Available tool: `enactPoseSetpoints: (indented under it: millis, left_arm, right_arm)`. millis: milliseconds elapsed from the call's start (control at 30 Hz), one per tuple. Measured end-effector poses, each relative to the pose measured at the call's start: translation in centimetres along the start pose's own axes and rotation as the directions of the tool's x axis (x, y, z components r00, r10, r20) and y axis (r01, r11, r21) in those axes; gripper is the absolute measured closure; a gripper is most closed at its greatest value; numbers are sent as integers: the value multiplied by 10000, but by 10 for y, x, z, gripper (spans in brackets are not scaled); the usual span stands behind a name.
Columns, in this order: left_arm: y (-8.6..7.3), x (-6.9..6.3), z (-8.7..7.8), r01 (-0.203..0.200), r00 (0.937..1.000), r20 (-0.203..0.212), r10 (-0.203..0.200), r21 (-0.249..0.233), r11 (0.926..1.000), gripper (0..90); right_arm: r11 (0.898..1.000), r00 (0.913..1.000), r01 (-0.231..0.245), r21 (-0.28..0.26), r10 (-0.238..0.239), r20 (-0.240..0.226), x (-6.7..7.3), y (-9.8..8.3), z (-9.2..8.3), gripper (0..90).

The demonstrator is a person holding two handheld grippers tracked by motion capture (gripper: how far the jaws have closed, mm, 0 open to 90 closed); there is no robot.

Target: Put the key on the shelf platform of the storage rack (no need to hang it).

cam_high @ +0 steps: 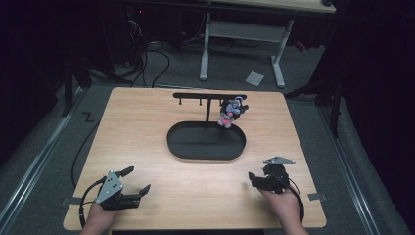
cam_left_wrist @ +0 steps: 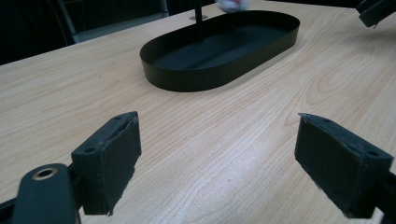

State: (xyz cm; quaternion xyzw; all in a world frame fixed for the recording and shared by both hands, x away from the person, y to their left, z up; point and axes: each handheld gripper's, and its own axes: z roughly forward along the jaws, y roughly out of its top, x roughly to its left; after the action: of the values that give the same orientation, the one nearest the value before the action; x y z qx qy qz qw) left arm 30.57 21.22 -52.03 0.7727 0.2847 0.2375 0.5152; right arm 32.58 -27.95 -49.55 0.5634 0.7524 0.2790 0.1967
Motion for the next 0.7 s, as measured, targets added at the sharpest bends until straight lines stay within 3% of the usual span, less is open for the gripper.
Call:
enactPoseSetpoints:
  millis: [167,267,333,400,433,500,700]
  left_arm:
    - [1,1,2,10,10000,37,-10,48,10000,151]
    - [1,1,3,43,10000,0,-43,141,9999,151]
    - [1,1,3,59,10000,-48,-58,147,9999,151]
    - [1,1,3,66,9999,-77,-65,142,9999,151]
    - [1,1,3,82,9999,-94,-80,141,9999,151]
    - [1,1,3,106,9999,-132,-104,156,9998,151]
    - [0,0,1,140,9997,-213,-138,105,9998,151]
  right_arm:
    - [9952,9987,-327,-926,289,-428,2,-20,-1,265]
    - [9904,9989,-125,-1377,61,-469,6,-29,-6,243]
    - [9797,9996,14,-2007,-73,-284,10,-38,-11,252]
    - [9584,9999,-140,-2852,125,-72,12,-51,-16,274]
    - [9581,9991,-238,-2856,126,-412,11,-51,-19,255]
    - [9531,9999,86,-3026,-110,-62,11,-52,-22,258]
    - [9618,9999,-9,-2736,-37,-162,6,-55,-14,244]
